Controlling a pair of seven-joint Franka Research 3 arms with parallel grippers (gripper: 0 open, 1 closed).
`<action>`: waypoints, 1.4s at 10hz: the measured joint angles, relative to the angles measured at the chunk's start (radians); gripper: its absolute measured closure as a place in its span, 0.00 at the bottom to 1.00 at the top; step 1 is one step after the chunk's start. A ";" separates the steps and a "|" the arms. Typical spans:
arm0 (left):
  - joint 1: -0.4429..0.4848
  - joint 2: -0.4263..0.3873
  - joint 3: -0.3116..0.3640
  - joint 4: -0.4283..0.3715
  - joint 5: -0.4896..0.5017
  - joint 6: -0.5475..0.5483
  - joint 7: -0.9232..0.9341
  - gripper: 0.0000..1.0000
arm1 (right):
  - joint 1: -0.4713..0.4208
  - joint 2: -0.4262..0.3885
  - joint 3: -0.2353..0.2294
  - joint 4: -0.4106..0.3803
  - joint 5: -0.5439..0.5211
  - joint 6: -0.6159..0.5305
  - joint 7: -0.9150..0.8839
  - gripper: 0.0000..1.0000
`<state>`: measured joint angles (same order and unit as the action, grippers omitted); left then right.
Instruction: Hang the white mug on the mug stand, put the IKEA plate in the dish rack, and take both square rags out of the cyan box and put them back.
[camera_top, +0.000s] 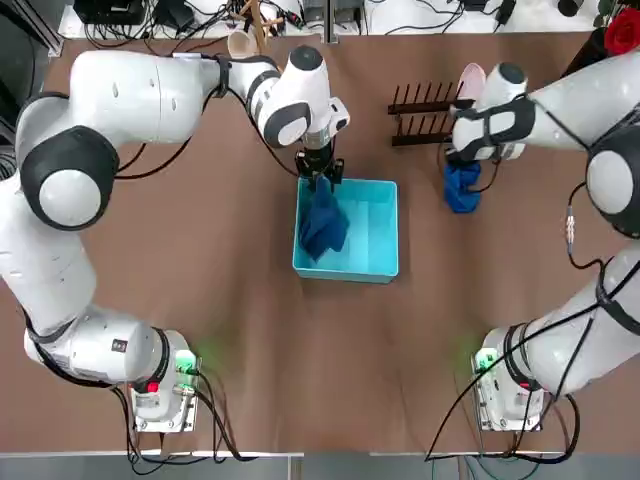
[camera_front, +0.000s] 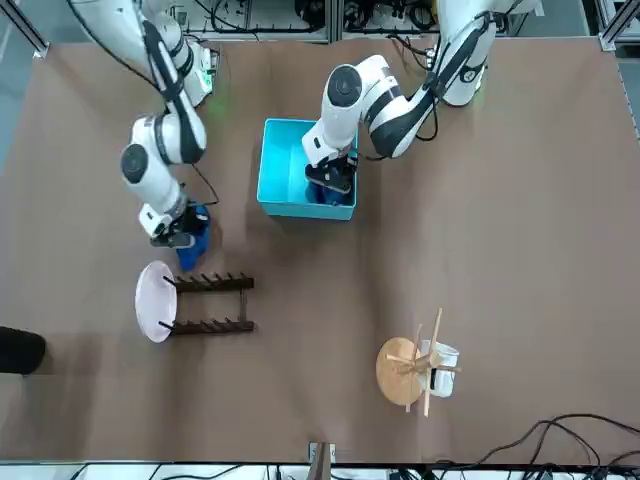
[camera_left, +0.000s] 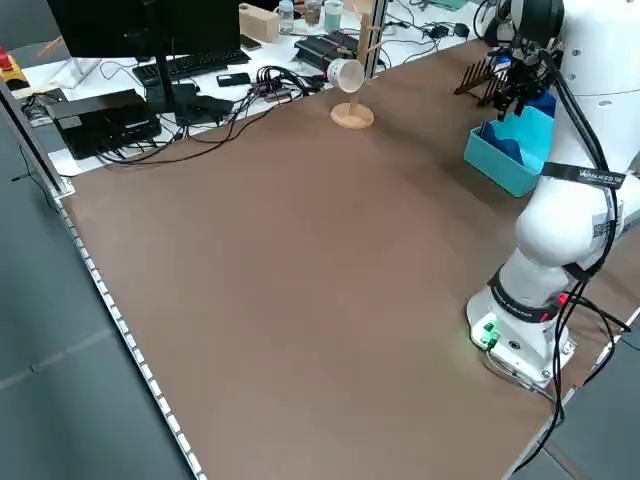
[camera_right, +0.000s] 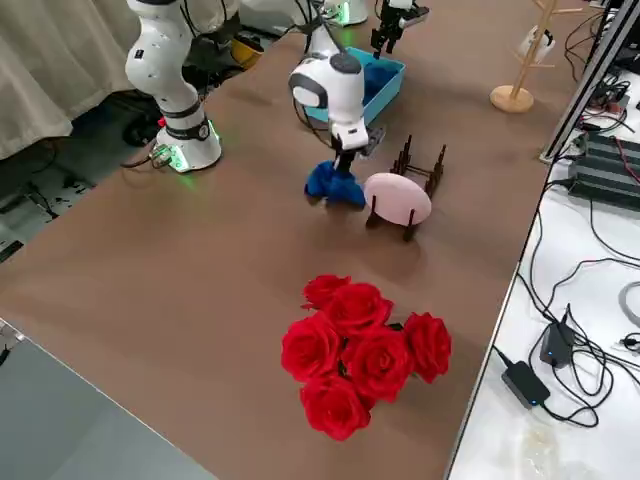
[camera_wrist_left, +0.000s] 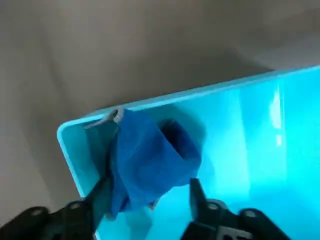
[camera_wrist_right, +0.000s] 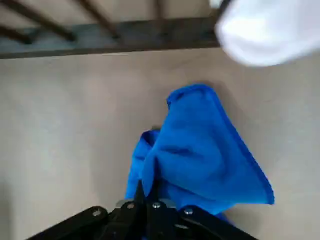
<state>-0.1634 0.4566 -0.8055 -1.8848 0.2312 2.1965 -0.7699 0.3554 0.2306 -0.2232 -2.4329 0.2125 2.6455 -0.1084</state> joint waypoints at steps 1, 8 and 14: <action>0.007 -0.016 0.002 0.013 0.004 -0.025 0.000 0.05 | -0.093 0.001 -0.004 0.000 0.000 -0.002 -0.138 0.98; 0.022 -0.247 0.357 0.247 -0.073 -0.328 0.278 0.00 | -0.291 -0.170 -0.005 0.215 0.000 -0.493 -0.367 0.98; 0.076 -0.350 0.714 0.334 -0.210 -0.428 0.701 0.00 | -0.100 -0.228 0.018 0.632 0.001 -1.029 0.168 0.98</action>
<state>-0.0877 0.1065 -0.0918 -1.5510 0.0215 1.7689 -0.0693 0.2556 0.0029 -0.2056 -1.8005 0.2130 1.6167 0.0597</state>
